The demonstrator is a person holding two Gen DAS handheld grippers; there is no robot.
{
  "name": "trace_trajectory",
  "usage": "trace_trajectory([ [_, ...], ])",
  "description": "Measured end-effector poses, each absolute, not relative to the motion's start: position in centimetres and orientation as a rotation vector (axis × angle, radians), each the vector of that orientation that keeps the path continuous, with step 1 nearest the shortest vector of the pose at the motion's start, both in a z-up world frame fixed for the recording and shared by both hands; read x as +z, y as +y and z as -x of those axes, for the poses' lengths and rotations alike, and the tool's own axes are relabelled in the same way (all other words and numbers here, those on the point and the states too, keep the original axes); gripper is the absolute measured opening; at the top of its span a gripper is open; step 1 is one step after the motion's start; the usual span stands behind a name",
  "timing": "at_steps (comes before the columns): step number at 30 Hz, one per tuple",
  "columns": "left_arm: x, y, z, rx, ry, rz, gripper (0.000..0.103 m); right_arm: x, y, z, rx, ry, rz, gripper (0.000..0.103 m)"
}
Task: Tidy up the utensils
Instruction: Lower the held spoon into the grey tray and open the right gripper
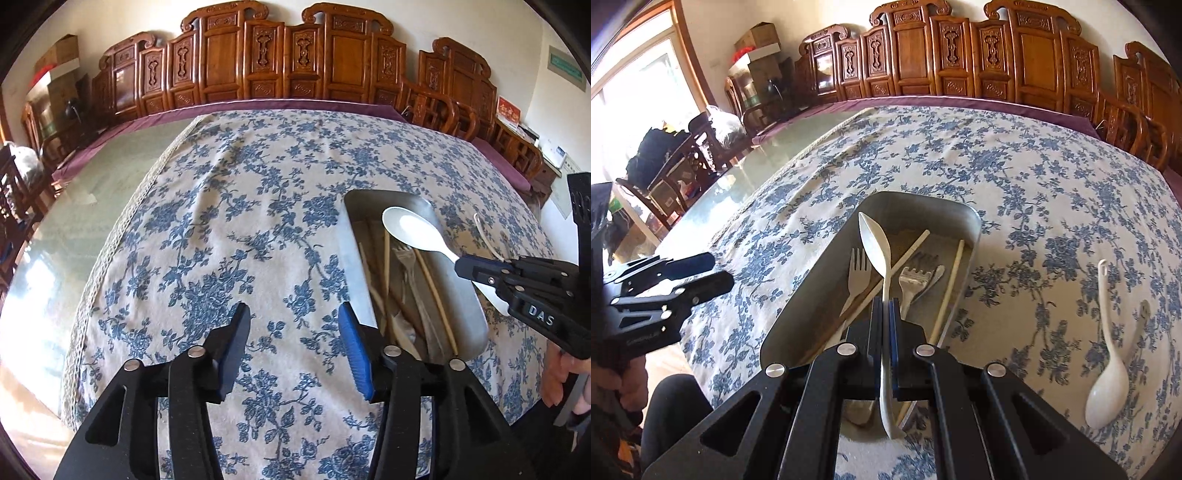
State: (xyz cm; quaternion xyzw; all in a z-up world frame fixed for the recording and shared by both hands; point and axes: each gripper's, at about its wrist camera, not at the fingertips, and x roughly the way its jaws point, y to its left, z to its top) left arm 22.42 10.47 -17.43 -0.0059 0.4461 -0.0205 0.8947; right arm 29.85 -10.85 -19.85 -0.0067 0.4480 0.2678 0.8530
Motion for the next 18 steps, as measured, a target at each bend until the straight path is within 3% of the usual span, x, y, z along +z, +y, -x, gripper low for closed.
trace_trajectory([
  [3,-17.5,10.9,-22.4,-0.038,0.928,0.018,0.049,-20.4,-9.7,-30.5,0.556,0.956,0.021,0.004],
  [5,-17.7,11.2,-22.4,-0.034,0.933,0.025,0.063,-20.6,-9.2,-30.8,0.551,0.961,0.028,0.004],
  [9,-18.3,11.7,-22.5,-0.023,0.945,0.032,0.065,-21.1,-8.5,-31.5,0.533,0.972,0.040,0.004],
  [13,-18.4,12.1,-22.4,-0.014,0.948,0.046,0.075,-21.8,-8.6,-32.3,0.510,0.991,0.012,0.004],
  [18,-18.4,12.3,-22.5,-0.012,0.952,0.047,0.075,-22.4,-8.5,-32.9,0.501,1.005,-0.018,0.004],
])
